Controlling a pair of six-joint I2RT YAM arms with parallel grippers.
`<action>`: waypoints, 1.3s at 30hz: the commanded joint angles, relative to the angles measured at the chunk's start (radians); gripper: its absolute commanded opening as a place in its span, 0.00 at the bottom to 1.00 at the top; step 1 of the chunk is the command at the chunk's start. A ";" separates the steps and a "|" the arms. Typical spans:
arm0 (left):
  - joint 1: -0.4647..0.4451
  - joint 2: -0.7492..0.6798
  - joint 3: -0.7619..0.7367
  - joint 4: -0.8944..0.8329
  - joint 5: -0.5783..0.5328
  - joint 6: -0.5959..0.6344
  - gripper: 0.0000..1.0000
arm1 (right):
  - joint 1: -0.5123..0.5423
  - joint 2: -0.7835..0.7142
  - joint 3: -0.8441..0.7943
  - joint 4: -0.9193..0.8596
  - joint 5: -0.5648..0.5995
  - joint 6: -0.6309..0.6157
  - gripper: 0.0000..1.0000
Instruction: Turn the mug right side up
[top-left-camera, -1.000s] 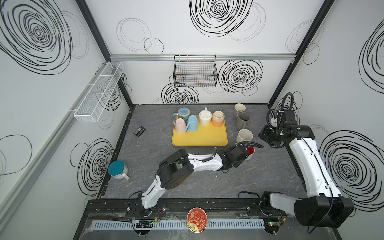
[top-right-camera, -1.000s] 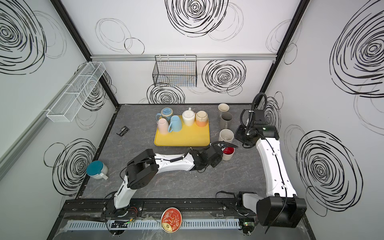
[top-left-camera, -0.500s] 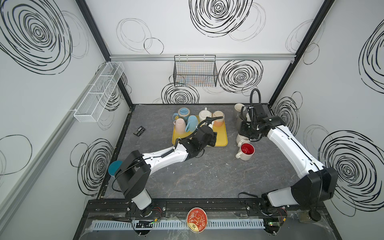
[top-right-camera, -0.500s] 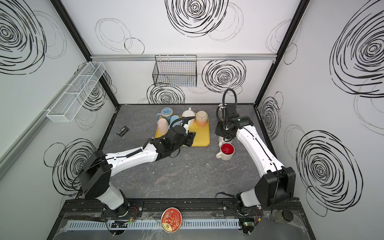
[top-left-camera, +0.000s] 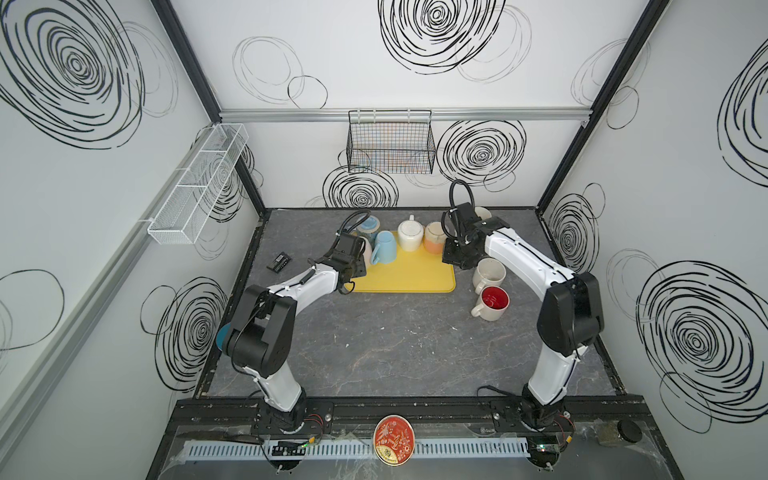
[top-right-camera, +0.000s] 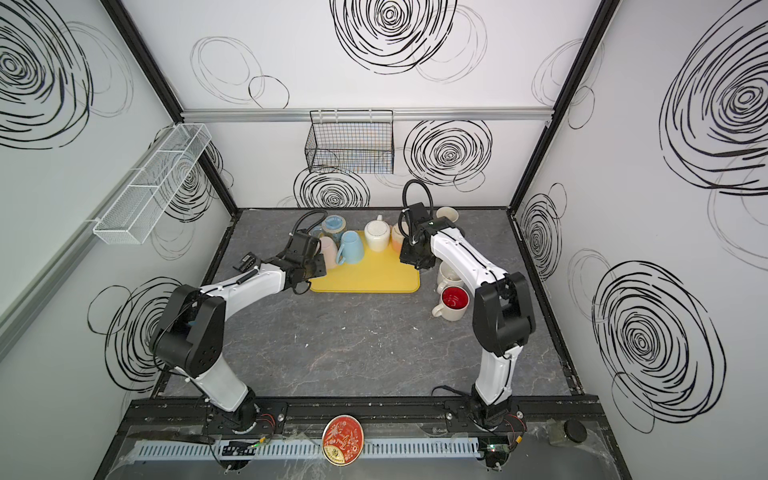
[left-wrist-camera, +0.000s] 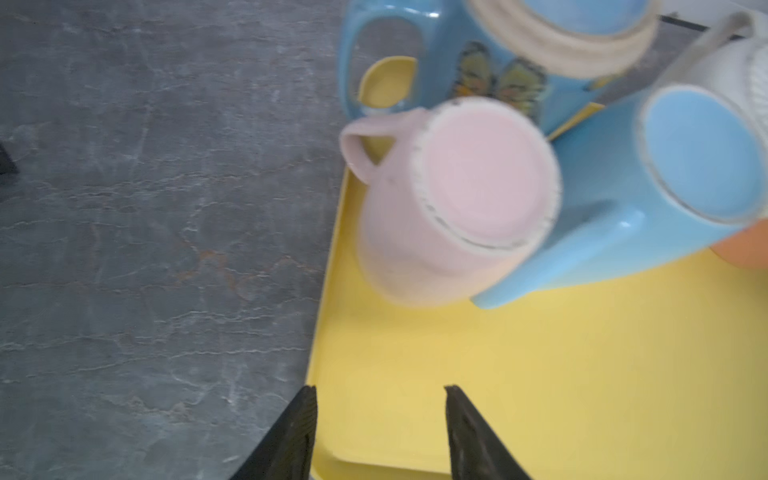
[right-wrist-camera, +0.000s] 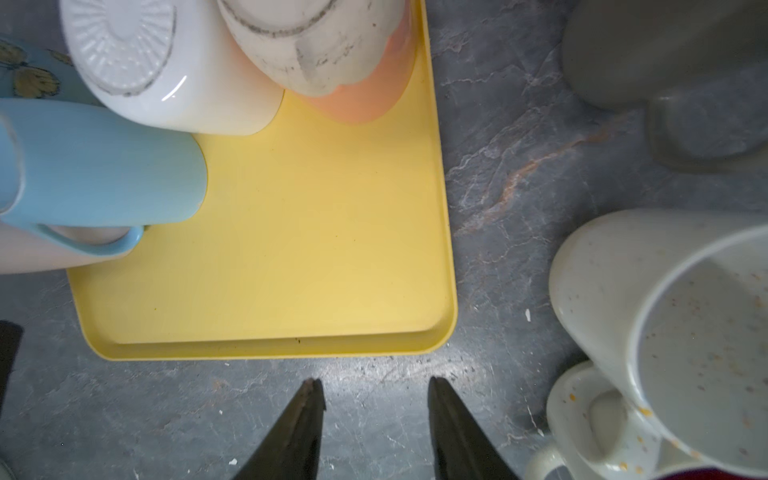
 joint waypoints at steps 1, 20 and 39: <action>0.060 0.039 -0.017 -0.027 0.099 0.014 0.53 | 0.003 0.076 0.056 -0.048 0.055 0.000 0.48; 0.103 0.181 -0.007 -0.071 0.138 -0.019 0.34 | -0.035 0.273 0.098 0.012 0.084 -0.020 0.48; 0.134 0.105 -0.129 -0.084 0.106 -0.126 0.26 | 0.060 0.347 0.092 0.080 0.027 -0.126 0.22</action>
